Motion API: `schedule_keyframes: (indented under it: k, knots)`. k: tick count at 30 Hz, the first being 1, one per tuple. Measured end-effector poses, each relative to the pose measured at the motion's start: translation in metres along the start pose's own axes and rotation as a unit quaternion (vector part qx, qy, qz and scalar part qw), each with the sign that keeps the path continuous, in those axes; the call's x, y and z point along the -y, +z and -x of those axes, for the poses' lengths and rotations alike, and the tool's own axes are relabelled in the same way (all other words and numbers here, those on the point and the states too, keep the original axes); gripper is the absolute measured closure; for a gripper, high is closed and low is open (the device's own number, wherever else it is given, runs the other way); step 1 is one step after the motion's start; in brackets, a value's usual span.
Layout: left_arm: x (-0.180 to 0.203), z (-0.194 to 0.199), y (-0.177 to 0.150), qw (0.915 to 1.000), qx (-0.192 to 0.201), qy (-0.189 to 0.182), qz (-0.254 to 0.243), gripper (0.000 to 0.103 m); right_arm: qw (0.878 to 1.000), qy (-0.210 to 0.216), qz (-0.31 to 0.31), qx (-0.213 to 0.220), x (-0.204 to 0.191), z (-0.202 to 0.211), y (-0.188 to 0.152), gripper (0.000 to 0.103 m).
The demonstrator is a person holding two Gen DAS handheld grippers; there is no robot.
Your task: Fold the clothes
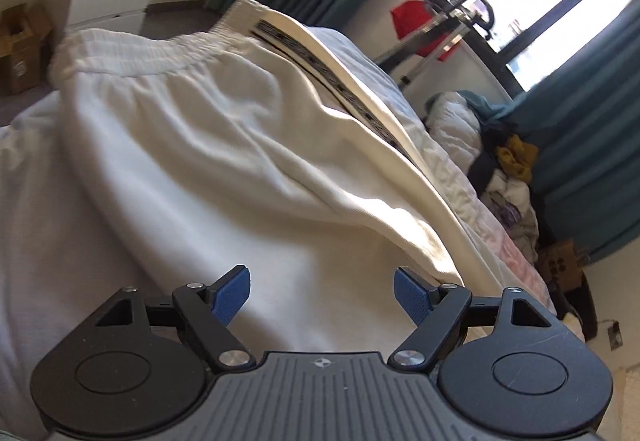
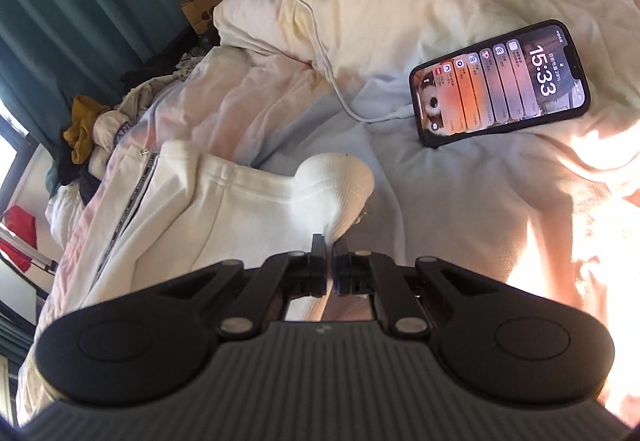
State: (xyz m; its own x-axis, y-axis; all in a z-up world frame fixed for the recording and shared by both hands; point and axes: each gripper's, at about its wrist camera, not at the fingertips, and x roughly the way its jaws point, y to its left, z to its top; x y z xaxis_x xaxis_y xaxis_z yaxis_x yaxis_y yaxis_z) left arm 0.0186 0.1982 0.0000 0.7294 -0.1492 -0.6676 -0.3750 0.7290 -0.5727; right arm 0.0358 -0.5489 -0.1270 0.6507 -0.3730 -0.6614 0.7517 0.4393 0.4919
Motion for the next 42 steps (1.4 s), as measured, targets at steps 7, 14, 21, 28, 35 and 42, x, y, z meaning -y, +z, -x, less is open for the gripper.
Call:
schedule_keyframes:
  k: [7,14,21,28,35,42]
  knots:
    - [-0.062,0.05,0.01,0.9935,0.075,0.025,0.082,0.018,0.999,0.027,-0.027,-0.015,0.012,0.0,0.0,0.098]
    - [-0.084,0.024,0.028,0.9869,0.077,0.036,0.137,0.021,0.998,0.033,-0.047,-0.023,0.019,-0.002,-0.002,0.097]
    - [-0.096,-0.002,0.036,0.9835,0.063,0.027,0.168,0.041,0.998,0.03,-0.056,-0.019,0.018,-0.006,-0.001,0.097]
    - [-0.093,0.001,0.029,0.983,0.082,0.027,0.162,0.083,0.997,0.045,-0.069,-0.012,0.021,-0.001,0.0,0.097]
    - [-0.089,0.022,0.026,0.9822,0.107,0.021,0.153,0.09,0.994,0.058,-0.09,-0.01,0.024,0.003,0.001,0.098]
    - [-0.103,0.064,0.035,0.9777,0.094,-0.008,0.188,0.091,0.975,0.137,-0.176,0.002,0.042,0.029,0.015,0.098]
